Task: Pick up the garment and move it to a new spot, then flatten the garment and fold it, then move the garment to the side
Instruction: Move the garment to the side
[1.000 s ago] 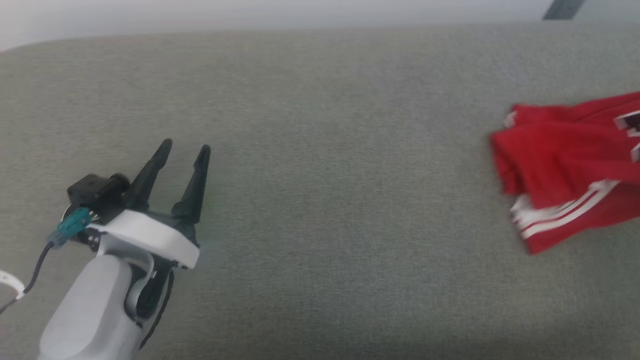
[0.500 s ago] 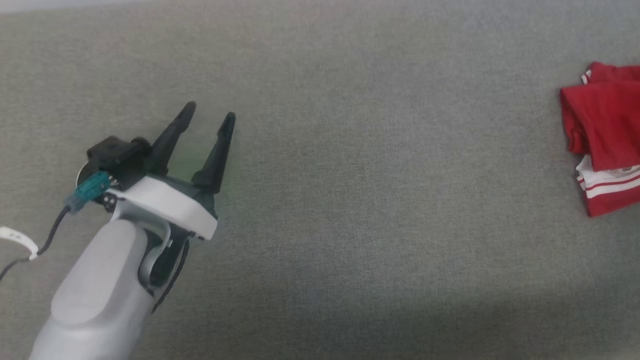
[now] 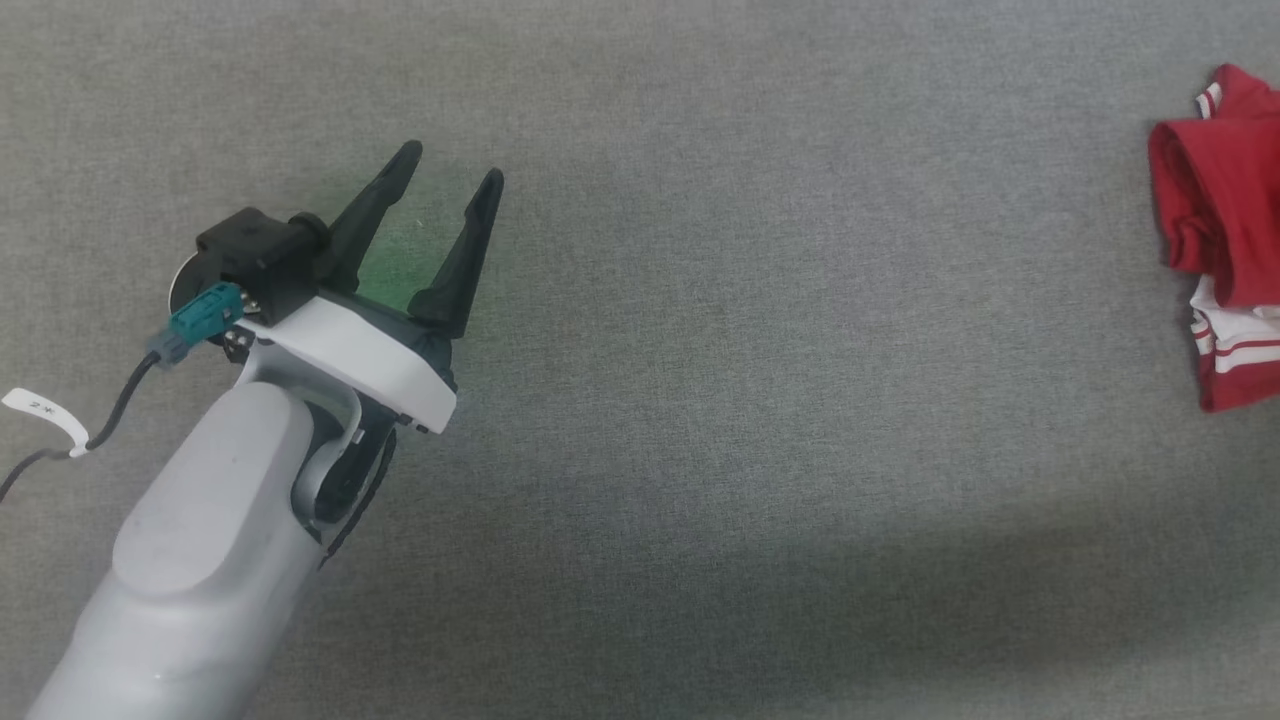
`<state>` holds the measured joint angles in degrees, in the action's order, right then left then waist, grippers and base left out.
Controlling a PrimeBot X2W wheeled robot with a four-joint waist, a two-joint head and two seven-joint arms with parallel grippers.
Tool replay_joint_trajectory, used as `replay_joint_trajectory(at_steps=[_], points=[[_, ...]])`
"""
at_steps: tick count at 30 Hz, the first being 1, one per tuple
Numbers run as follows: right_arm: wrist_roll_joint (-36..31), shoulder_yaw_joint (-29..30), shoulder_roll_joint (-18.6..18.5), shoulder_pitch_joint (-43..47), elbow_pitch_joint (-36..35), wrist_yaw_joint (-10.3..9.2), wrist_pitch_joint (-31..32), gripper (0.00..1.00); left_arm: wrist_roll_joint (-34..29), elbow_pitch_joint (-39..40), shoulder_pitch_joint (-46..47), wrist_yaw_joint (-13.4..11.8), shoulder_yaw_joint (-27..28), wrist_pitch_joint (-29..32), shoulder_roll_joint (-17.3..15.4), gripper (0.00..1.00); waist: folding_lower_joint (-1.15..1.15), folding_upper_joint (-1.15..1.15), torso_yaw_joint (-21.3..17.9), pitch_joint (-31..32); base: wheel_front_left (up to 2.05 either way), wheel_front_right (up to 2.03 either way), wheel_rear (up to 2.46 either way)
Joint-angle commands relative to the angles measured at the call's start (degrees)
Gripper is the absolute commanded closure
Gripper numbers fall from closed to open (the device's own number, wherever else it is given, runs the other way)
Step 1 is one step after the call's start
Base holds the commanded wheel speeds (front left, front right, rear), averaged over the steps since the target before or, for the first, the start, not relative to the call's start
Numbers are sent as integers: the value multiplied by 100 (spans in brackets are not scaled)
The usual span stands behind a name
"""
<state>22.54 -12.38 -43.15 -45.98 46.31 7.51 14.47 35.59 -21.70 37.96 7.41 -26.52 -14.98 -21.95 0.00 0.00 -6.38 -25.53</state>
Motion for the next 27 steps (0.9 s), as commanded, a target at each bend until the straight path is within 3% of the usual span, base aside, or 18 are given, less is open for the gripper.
replay_joint_trajectory(at_steps=[1, 7, 8, 9, 10, 11, 19, 27], points=[[-19, -45, 104, -139, 167, -2, -98, 100, 43, -16, 114, 10, -36, -24, -25, 0, 0, 0, 5, -46, 0, 0, 0], [-92, -159, 282, -385, 705, -2, -239, 100, 104, -65, 192, 10, -134, -24, -31, 0, 0, 0, 27, -35, 0, 0, 0], [-92, -136, 308, -441, 786, -2, -276, 92, 122, -74, 190, 10, -138, -24, -36, 0, 0, 0, 26, -13, 0, 0, 0], [-106, -127, 330, -488, 868, -2, -301, 64, 140, -84, 184, 10, -137, -24, -46, 0, 0, 0, 27, 14, 0, 0, 0], [-131, -140, 354, -510, 940, -2, -302, 46, 169, -93, 163, 10, -119, -24, -51, 0, 0, 0, 29, 52, 0, 0, 0], [-141, -132, 382, -542, 1013, -2, -330, 1, 181, -92, 122, 10, -102, -24, -58, 0, 0, 0, 28, 93, 0, 0, 0], [-6, -9, 483, -662, 1359, -2, -504, 0, 161, -99, -279, 11, 169, -24, -137, 0, 0, 0, 88, 540, 0, 0, 0], [347, -5, 723, -395, 1160, -2, -1024, 0, 122, -161, -839, 10, 570, -24, -176, 0, 0, 0, 187, 1099, 0, 0, 0]])
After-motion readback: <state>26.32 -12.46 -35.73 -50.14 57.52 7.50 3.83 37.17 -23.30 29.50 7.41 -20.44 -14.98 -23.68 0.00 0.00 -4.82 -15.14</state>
